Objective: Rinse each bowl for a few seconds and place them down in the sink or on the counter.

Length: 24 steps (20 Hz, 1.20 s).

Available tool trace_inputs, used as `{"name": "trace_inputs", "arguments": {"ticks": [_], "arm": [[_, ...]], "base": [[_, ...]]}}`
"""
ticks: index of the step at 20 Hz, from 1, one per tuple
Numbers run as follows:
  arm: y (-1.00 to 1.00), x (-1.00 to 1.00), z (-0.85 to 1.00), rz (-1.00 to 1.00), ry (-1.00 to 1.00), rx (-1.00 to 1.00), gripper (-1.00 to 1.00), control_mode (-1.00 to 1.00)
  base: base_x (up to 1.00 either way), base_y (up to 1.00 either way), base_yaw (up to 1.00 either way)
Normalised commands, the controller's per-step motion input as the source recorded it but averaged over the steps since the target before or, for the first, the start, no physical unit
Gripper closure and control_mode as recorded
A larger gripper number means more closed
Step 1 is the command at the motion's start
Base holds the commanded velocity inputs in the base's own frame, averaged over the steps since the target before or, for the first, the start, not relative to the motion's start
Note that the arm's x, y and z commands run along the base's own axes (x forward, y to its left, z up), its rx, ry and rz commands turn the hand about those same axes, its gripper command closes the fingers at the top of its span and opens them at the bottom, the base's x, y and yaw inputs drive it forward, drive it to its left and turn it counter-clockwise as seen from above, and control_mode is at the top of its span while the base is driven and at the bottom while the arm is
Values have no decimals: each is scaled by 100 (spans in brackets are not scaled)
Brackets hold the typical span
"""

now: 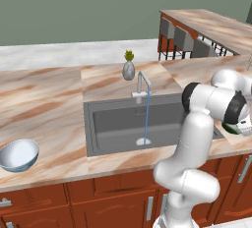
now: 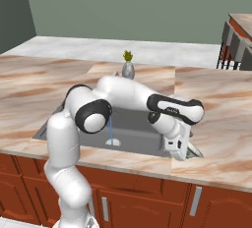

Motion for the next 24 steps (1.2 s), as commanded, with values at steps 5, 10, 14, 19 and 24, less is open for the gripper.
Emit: {"name": "trace_inputs", "arguments": {"ticks": [5,10,14,19,24], "arm": [[8,-30,-37,28,0,0,-100,-100],[-3,-1,-15,23,-1,0,-100,-100],[-28,-4,-24,22,0,0,-100,-100],[-45,-7,-13,18,0,0,-100,-100],[-37,-16,3,14,-1,0,-100,-100]], "base": [[0,0,0],[0,0,0],[0,0,0],[0,0,0],[0,0,0]]}}
